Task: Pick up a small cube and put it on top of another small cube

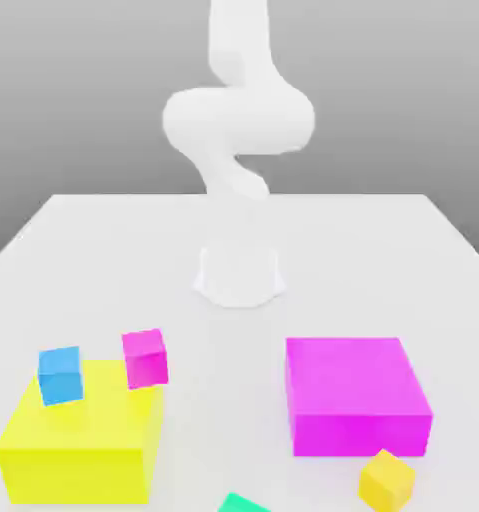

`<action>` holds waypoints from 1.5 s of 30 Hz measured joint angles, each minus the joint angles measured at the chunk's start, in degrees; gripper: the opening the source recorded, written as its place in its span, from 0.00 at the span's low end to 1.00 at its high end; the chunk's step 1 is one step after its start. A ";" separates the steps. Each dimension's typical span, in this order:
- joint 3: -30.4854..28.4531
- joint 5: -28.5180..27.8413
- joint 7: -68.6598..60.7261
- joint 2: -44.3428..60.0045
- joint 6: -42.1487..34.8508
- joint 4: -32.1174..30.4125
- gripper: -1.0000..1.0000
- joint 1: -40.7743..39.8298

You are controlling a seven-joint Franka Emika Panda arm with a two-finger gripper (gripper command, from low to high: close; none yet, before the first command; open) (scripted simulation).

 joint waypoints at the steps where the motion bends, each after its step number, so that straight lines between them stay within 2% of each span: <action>1: 0.25 0.09 0.87 2.26 0.64 0.07 0.50 -0.29; 17: 3.24 -1.14 15.55 35.66 10.14 1.12 0.50 -3.21; 28: 2.02 -2.07 25.65 58.52 16.62 1.84 0.50 -1.97; 33: 1.26 -2.36 27.18 68.90 23.24 3.45 0.50 -1.29; 34: 1.15 -2.42 27.25 70.33 24.35 3.74 0.00 -1.20; 40: 1.12 -2.48 27.31 71.05 24.99 3.88 0.00 -1.18; 45: 1.56 -1.93 26.89 63.39 18.91 2.26 0.00 -1.52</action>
